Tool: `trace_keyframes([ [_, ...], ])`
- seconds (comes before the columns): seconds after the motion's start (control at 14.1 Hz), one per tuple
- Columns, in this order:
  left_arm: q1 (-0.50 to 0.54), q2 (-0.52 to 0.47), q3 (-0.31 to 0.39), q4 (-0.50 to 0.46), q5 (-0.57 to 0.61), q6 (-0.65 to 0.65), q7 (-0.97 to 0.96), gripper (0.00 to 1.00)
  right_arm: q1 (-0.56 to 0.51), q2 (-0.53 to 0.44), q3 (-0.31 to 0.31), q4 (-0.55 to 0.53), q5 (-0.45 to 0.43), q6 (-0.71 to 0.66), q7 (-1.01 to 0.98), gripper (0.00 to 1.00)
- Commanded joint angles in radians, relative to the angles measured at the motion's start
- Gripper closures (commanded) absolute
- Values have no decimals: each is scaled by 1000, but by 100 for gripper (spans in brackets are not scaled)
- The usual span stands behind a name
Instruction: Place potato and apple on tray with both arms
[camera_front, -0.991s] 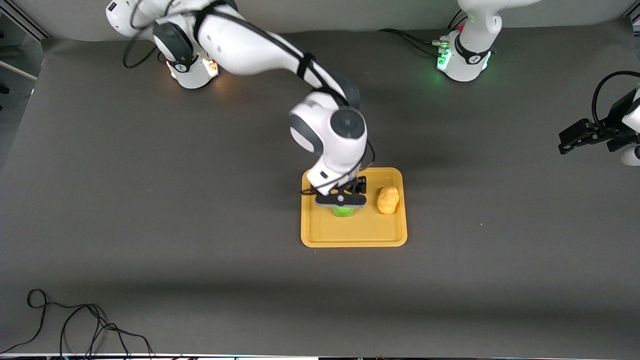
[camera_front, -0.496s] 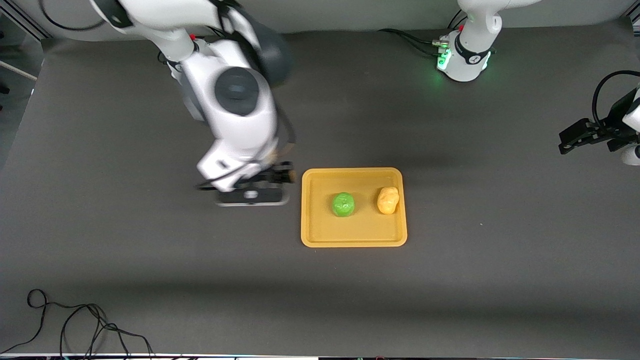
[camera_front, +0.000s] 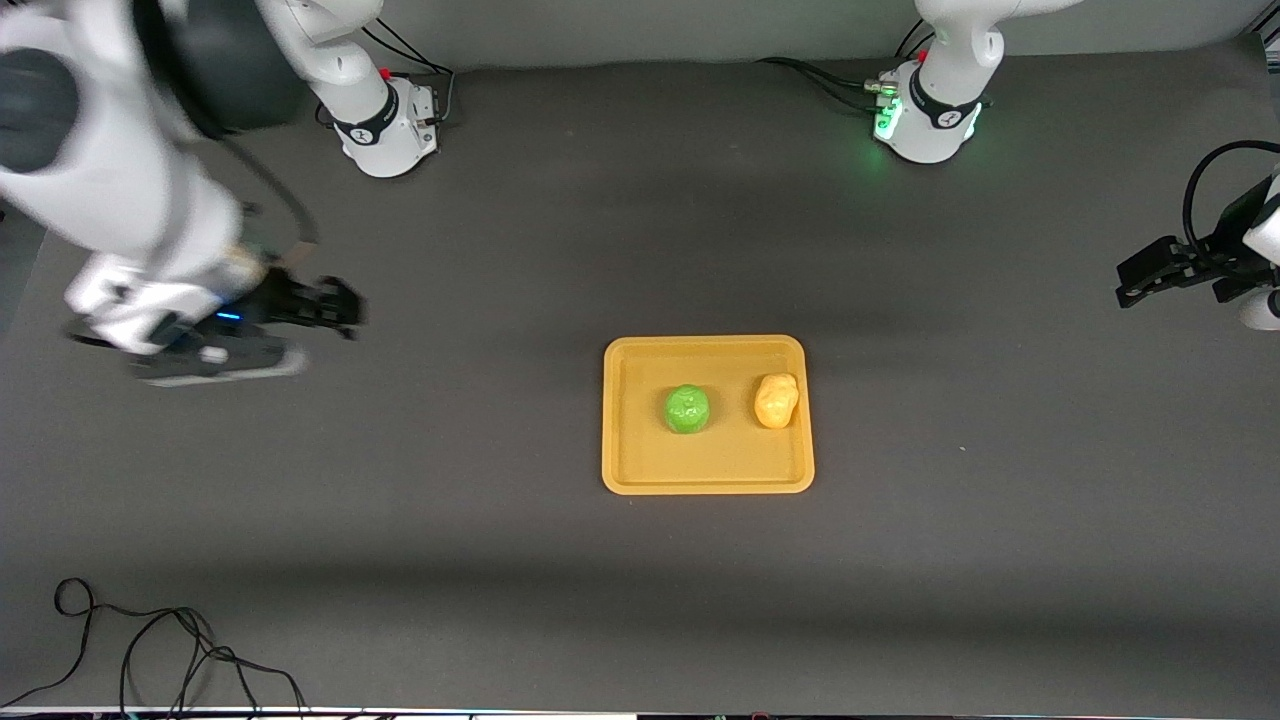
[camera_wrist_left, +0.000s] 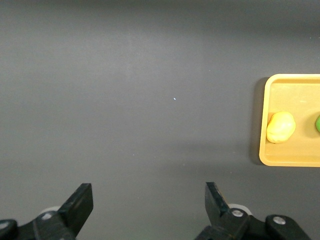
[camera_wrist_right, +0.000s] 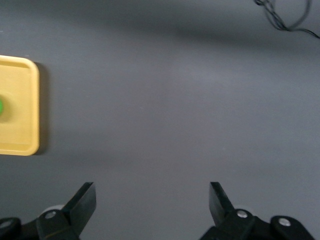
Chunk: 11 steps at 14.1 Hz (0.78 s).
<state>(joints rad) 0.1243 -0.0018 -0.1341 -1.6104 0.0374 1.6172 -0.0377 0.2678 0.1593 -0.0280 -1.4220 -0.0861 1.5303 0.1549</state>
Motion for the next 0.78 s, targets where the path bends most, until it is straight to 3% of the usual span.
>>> trace_keyframes([
  [0.0,-9,-14,5,3,-13,-16,2,0,-105,-112,19,-155,31,51,-87,0],
  [0.35,-9,-17,-7,3,-11,-14,-1,0,-208,-121,-27,-158,31,42,-208,0],
  [0.71,-9,-17,-7,3,-11,-17,1,0,-210,-118,-59,-150,32,36,-210,0],
])
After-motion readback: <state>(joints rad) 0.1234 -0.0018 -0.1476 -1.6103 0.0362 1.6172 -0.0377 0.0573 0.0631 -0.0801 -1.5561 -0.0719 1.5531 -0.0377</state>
